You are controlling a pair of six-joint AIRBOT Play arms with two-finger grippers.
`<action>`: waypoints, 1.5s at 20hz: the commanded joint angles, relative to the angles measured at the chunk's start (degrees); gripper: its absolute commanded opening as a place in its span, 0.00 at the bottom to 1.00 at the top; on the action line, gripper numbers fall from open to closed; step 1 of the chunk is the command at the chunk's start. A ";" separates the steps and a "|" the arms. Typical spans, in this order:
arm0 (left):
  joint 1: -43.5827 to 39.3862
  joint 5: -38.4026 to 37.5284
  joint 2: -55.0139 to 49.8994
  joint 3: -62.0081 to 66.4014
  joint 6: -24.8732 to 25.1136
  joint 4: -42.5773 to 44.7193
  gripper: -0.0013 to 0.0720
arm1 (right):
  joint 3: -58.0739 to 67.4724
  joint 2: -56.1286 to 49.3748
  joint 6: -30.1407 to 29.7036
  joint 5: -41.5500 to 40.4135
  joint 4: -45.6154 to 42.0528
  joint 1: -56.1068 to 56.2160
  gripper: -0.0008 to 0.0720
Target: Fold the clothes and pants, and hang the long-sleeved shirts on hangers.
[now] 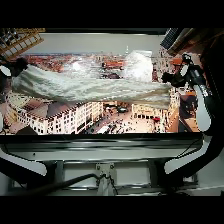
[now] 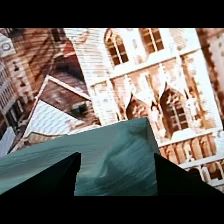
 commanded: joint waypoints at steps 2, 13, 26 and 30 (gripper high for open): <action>0.46 -10.32 1.36 0.31 -0.20 0.59 0.98 | 2.25 0.66 0.85 6.99 0.42 -0.04 0.70; 9.01 -27.61 12.44 -11.08 10.19 -3.58 0.86 | -27.47 35.04 -0.92 2.19 5.05 0.13 0.70; 6.43 -13.53 2.80 -14.21 15.02 -19.41 0.40 | -37.31 53.16 1.18 2.01 8.79 3.52 0.70; 6.54 -13.88 5.46 -13.22 15.26 -19.47 0.04 | -41.64 53.13 10.71 3.21 7.23 3.52 0.70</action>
